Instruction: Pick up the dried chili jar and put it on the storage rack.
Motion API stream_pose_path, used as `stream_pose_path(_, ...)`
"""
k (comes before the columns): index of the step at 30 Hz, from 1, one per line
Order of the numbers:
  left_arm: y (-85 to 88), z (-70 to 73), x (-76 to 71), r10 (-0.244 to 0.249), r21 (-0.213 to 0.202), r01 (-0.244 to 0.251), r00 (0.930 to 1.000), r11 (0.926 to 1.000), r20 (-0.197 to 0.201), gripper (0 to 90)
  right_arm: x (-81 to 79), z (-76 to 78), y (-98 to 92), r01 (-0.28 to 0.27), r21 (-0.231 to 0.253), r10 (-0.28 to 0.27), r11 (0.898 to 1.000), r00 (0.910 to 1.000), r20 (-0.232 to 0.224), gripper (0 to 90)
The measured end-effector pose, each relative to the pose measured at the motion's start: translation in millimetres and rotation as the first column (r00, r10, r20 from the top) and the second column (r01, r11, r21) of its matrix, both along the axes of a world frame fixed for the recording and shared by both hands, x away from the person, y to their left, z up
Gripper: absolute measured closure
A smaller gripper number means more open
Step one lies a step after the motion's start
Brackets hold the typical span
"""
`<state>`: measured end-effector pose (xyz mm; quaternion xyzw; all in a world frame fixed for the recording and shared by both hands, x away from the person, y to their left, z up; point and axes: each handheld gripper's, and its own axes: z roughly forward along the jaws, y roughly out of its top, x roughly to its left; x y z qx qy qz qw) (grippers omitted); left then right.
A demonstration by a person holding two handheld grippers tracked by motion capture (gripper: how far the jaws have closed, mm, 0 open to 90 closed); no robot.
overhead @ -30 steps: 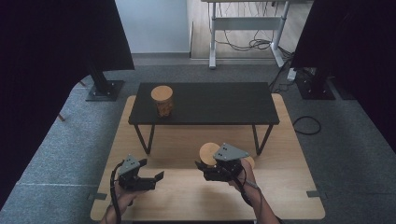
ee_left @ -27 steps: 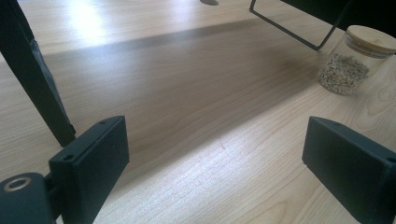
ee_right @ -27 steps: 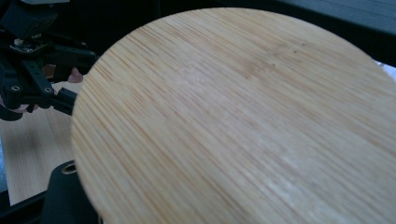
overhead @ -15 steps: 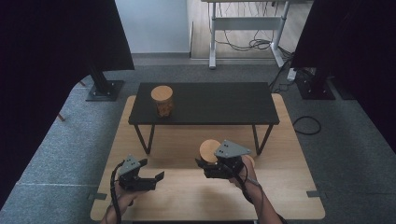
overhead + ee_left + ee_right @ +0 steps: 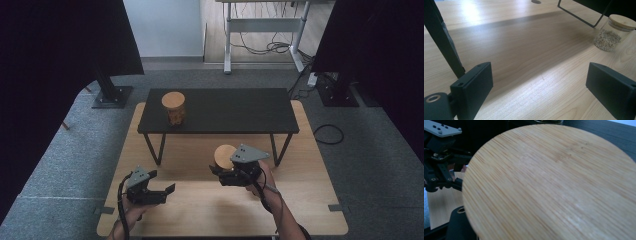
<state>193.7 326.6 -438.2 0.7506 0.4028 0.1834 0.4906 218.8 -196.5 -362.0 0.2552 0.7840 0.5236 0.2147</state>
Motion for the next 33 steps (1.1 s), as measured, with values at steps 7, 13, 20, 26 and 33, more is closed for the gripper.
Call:
stream_pose_path(7,-0.6,-0.1,0.4,-0.004,0.002,0.004,1.0,1.0,-0.003,6.6,4.3,2.5,-4.8,-0.008,0.019,0.008,1.0,1.0,0.002,25.0)
stream_pose_path(13,-0.1,0.0,0.1,-0.003,0.002,0.003,1.0,1.0,-0.001,6.6,5.6,8.0,-4.1,-0.003,0.003,0.003,1.0,1.0,0.007,25.0)
stream_pose_path(20,-0.2,-0.2,0.8,-0.005,0.003,0.005,1.0,1.0,-0.002,6.6,8.7,15.7,-4.1,0.0,-0.006,0.0,1.0,0.9999,0.017,25.0)
stream_pose_path(26,0.6,-0.1,0.7,-0.003,0.0,0.003,1.0,1.0,-0.001,6.6,12.3,23.2,-2.5,0.003,-0.015,-0.003,1.0,0.9996,0.027,25.0)
stream_pose_path(33,1.0,0.0,0.7,-0.005,-0.001,0.005,1.0,1.0,-0.001,6.6,15.9,28.9,-1.5,0.004,-0.016,-0.003,1.0,0.9993,0.037,25.0)
